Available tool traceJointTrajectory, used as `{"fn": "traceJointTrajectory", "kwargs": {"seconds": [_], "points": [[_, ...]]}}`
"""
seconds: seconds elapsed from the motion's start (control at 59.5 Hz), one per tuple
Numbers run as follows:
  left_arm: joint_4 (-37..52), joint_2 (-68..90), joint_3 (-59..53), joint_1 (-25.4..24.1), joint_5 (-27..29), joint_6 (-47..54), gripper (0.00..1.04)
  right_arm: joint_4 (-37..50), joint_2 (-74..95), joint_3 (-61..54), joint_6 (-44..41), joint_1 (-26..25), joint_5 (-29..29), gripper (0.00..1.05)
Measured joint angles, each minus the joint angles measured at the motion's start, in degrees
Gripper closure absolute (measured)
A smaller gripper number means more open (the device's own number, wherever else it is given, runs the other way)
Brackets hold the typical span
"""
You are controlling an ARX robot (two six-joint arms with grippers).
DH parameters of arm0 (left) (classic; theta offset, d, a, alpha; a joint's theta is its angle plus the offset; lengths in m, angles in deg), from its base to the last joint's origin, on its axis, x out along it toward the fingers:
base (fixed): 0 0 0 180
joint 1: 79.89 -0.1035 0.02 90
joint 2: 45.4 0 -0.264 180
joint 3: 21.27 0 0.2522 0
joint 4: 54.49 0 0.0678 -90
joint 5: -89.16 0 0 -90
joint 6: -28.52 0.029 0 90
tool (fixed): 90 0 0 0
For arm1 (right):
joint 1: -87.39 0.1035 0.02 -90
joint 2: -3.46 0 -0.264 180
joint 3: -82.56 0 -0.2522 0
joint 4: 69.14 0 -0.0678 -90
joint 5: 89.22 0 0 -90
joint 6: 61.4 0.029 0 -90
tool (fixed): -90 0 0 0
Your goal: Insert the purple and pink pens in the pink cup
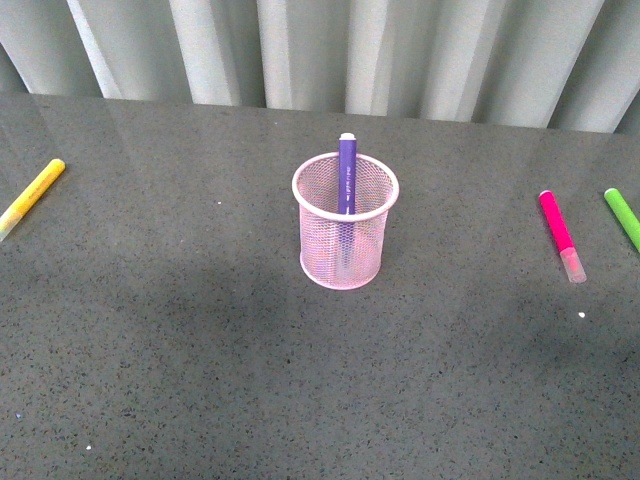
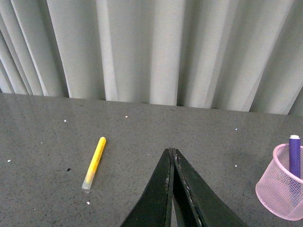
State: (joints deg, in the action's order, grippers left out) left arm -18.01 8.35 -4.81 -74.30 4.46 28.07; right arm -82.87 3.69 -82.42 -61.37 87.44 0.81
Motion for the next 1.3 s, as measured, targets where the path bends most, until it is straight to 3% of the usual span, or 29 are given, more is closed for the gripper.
{"fn": "traceJointTrajectory", "kwargs": {"seconds": [0.084, 0.219, 0.706, 1.295], "points": [[-3.7, -4.4, -0.9, -2.9, -4.0, 0.0, 1.01, 0.0, 0.0, 0.0, 0.0, 0.0, 0.0, 0.07], [-8.7, -10.4, -1.7, -5.4, -4.9, 0.0, 1.01, 0.0, 0.0, 0.0, 0.0, 0.0, 0.0, 0.07], [-25.6, -29.1, -2.2, -5.4, -5.2, 0.0, 1.01, 0.0, 0.0, 0.0, 0.0, 0.0, 0.0, 0.07], [-37.9, -41.6, -2.2, -5.4, -5.2, 0.0, 1.01, 0.0, 0.0, 0.0, 0.0, 0.0, 0.0, 0.07]]}}
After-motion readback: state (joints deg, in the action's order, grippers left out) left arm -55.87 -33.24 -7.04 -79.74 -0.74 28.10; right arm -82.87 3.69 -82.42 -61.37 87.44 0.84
